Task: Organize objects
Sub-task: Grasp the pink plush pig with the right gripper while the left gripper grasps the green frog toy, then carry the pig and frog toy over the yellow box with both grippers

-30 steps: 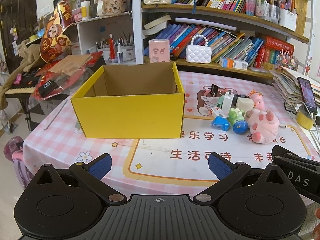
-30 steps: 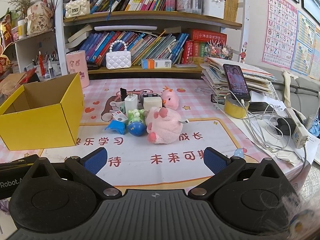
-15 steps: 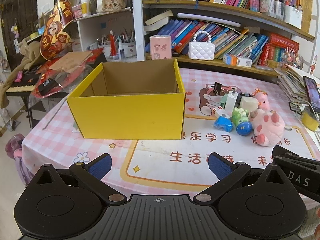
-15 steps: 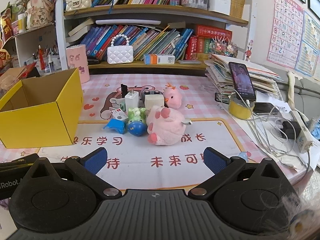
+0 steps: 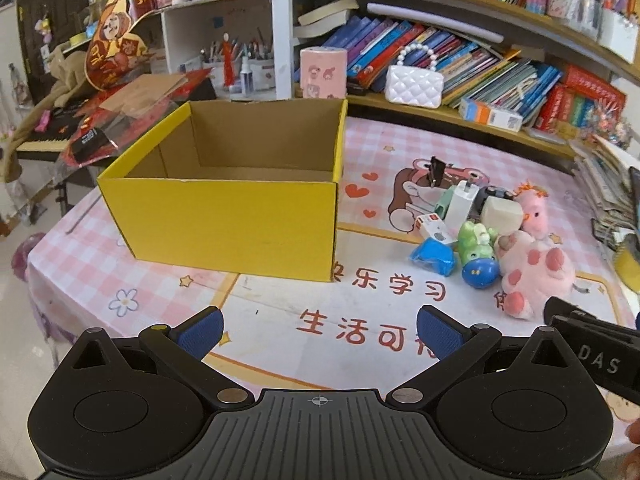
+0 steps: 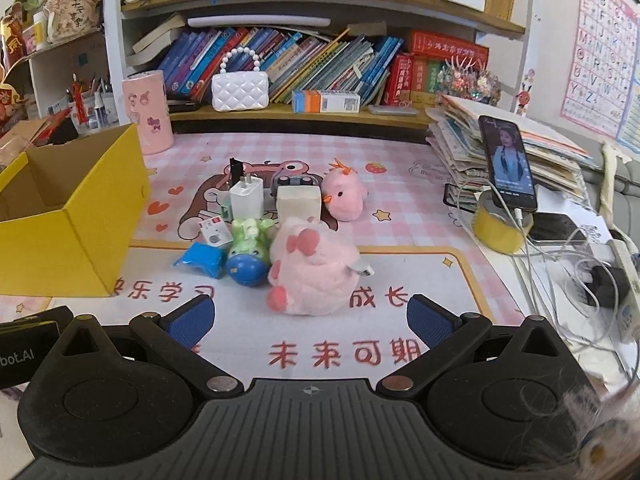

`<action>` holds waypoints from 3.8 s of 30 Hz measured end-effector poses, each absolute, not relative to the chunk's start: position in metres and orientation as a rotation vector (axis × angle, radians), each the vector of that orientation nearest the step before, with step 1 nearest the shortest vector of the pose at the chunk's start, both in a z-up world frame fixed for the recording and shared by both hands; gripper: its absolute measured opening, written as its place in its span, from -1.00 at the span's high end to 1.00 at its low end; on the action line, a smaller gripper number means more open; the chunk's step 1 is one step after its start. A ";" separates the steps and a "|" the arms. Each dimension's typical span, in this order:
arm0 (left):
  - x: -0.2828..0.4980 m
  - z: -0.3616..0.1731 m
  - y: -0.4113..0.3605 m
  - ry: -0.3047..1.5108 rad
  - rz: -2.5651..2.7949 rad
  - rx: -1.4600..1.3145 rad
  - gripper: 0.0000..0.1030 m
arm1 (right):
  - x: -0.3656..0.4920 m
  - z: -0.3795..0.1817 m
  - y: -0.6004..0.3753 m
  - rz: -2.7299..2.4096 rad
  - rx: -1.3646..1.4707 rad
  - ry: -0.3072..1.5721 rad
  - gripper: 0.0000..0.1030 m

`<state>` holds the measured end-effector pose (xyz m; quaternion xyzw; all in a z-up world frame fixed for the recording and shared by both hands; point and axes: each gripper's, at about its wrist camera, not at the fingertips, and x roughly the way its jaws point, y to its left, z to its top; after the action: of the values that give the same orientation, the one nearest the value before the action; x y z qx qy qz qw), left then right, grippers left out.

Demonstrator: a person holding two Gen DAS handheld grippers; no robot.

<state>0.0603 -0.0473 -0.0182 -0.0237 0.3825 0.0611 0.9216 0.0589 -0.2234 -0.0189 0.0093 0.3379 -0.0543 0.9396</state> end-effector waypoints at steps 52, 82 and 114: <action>0.216 -0.092 -0.206 0.928 -0.013 0.083 0.27 | 0.148 -0.030 -0.369 0.088 0.127 0.757 -0.12; 0.063 -0.011 0.001 0.756 -0.029 -0.202 0.28 | 0.076 -0.014 -0.189 0.178 0.017 0.755 -0.13; -0.017 -0.002 0.162 0.663 -0.004 -0.243 0.28 | -0.008 0.001 -0.012 0.262 -0.023 0.679 -0.14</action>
<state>-0.0173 0.1625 -0.0017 -0.1189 0.3245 -0.0022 0.9384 -0.0079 -0.0116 0.0005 -0.0113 0.3322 0.1282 0.9344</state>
